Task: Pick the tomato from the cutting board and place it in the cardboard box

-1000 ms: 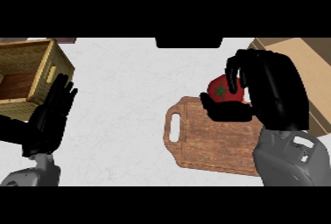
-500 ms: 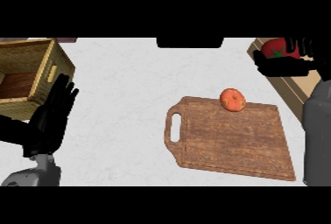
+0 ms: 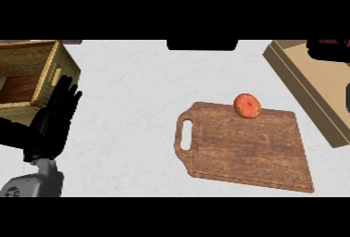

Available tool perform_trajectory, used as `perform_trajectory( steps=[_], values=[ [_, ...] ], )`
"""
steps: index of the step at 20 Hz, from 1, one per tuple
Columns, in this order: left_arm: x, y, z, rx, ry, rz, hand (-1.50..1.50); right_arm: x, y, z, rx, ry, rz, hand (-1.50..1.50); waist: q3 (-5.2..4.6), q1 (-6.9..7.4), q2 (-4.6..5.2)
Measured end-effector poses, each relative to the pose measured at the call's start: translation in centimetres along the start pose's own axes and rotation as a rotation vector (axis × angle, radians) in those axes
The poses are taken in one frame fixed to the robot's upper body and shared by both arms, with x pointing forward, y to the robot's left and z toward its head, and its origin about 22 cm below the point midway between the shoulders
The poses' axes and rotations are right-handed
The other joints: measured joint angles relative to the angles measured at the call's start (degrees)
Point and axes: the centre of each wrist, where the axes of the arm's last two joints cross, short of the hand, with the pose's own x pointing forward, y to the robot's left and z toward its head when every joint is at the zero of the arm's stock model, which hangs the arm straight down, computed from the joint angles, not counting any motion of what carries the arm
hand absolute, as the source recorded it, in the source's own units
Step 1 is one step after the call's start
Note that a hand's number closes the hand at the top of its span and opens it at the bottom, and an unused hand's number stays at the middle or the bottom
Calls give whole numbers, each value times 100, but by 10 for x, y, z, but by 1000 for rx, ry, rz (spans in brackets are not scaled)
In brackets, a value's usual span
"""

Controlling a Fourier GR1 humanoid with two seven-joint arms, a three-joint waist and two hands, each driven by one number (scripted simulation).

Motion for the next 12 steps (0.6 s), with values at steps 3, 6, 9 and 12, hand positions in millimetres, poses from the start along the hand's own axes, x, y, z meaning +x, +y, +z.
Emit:
perform_trajectory(
  steps=[3,6,9,12],
  values=[
    [-2,-9,1,-9,-3,4,0,-18,7,-18,1,8,48,150,0,28,8],
    [-6,-16,1,-8,-5,5,0,-40,18,-28,21,13,90,150,1,43,15],
    [-1,-16,-3,-18,-7,5,0,-62,29,-30,99,28,198,150,1,87,36],
    [3,-19,-5,-28,-6,6,0,-81,39,-30,243,85,316,-150,1,144,57]
  ],
)
